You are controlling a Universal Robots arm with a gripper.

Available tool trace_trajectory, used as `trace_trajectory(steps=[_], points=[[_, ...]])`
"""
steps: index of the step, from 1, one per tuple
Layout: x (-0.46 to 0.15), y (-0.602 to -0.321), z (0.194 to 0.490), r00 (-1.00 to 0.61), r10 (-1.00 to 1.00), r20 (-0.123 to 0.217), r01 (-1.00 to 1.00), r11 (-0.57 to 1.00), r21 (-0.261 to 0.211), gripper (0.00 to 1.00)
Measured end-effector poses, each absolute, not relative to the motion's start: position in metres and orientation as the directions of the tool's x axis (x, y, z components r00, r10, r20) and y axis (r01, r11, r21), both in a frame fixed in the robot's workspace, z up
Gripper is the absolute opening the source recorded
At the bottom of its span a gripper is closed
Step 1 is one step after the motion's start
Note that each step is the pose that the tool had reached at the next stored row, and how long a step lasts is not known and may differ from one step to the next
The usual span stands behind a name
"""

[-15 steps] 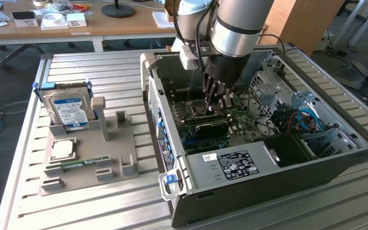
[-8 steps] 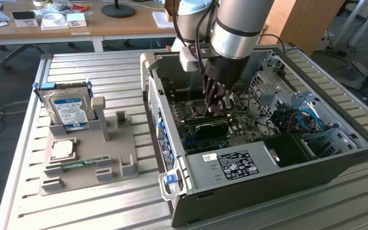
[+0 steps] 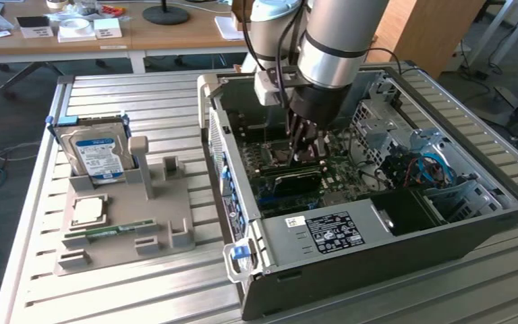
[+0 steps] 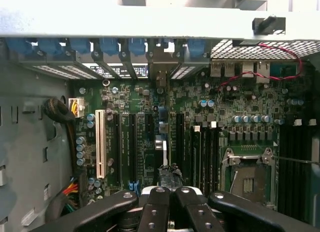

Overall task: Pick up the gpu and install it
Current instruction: 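Press down on the gpu until it lock into place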

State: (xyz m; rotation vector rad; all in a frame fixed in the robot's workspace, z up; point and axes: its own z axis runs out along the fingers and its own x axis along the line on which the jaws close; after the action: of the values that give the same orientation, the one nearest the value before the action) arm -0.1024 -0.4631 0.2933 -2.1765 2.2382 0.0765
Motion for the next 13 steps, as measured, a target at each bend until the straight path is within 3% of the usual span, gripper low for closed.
trace_trajectory(steps=[13], points=[[-0.102,-0.463,0.280,-0.028,-0.998,-0.048,-0.999,0.027,0.022,0.11]])
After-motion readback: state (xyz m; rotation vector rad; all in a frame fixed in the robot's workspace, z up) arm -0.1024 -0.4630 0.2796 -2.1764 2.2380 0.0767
